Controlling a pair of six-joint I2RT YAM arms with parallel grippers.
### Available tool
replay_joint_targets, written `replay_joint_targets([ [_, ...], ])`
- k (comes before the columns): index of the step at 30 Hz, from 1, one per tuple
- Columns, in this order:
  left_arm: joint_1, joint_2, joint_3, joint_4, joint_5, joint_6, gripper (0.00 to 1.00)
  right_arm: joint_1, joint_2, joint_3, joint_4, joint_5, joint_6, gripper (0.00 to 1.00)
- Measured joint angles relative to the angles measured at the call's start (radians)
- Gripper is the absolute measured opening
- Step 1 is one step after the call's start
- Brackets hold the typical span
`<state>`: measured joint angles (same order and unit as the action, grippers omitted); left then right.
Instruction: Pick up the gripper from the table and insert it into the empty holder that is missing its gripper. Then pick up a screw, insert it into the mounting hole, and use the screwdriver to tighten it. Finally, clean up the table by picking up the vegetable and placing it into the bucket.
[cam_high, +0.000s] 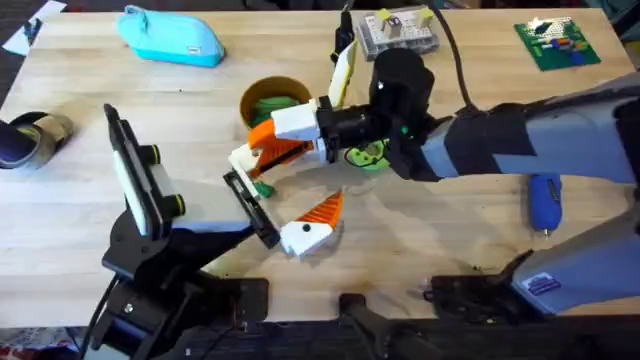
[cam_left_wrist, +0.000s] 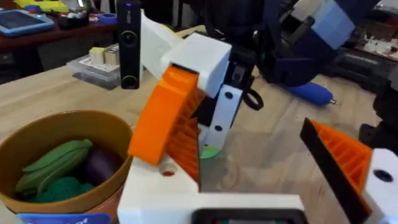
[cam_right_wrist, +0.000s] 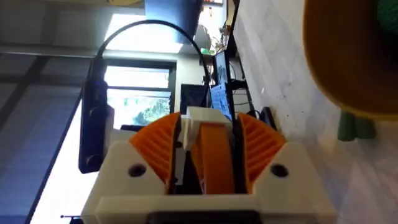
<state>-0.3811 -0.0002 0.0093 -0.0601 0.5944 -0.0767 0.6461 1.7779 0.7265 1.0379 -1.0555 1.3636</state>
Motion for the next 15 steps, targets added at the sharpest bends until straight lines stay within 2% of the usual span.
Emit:
replay_joint_targets([
  [2, 0.000, 0.000, 0.000, 0.000, 0.014, 0.002, 0.993, 0.001, 0.000, 0.000, 0.001, -0.007, 0.000, 0.531],
  [4, 0.000, 0.000, 0.000, 0.000, 0.025, 0.002, 0.993, -0.012, 0.000, 0.000, -0.002, -0.010, 0.000, 0.629],
  [8, 0.000, 0.000, 0.000, 0.000, 0.035, 0.002, 0.993, -0.043, 0.000, 0.000, -0.005, -0.016, -0.001, 0.948],
  [10, 0.000, 0.000, 0.000, 0.000, 0.038, 0.002, 0.993, -0.069, 0.000, 0.000, -0.007, -0.016, -0.002, 0.990],
  [15, 0.000, 0.000, 0.000, 0.000, 0.039, 0.002, 0.993, -0.170, 0.000, 0.000, -0.007, -0.021, -0.002, 0.994],
])
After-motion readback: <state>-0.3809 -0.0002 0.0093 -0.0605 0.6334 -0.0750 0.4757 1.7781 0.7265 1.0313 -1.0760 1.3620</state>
